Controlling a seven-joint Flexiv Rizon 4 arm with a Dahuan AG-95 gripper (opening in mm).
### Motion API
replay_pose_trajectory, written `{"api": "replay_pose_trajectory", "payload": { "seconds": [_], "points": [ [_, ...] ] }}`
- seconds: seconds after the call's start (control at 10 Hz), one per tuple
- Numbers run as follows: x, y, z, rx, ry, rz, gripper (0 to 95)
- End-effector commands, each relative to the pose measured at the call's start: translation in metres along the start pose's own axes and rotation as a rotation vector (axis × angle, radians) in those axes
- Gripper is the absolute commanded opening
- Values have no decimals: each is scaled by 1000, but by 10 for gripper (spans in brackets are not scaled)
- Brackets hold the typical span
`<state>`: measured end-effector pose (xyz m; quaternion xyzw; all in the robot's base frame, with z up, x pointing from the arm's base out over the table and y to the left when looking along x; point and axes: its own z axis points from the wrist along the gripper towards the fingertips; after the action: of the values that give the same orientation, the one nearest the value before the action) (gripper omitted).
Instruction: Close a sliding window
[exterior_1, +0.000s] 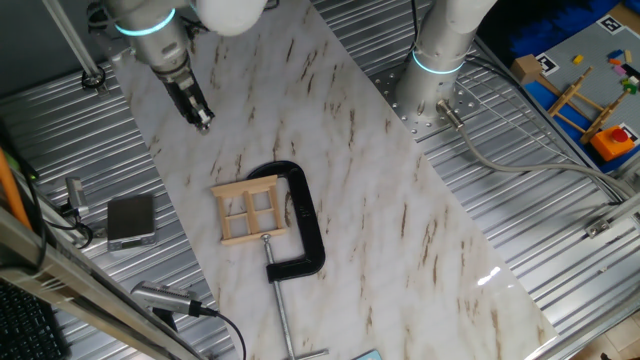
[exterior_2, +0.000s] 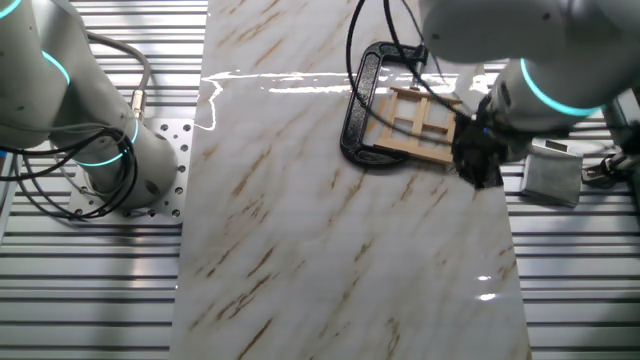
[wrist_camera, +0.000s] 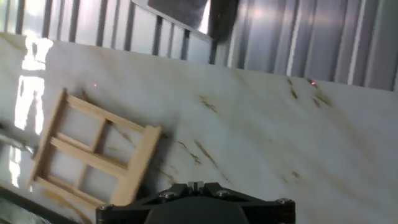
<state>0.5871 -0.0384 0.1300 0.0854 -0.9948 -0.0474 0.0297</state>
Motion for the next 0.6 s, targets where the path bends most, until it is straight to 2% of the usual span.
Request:
{"api": "replay_pose_trajectory", "payload": {
  "seconds": [0.1,0.4,0.6],
  "points": [
    [-18,22,12,2,3,28,0],
    [-34,59,35,8,-4,96,0],
    [-34,72,41,9,-9,120,0]
  ]
}}
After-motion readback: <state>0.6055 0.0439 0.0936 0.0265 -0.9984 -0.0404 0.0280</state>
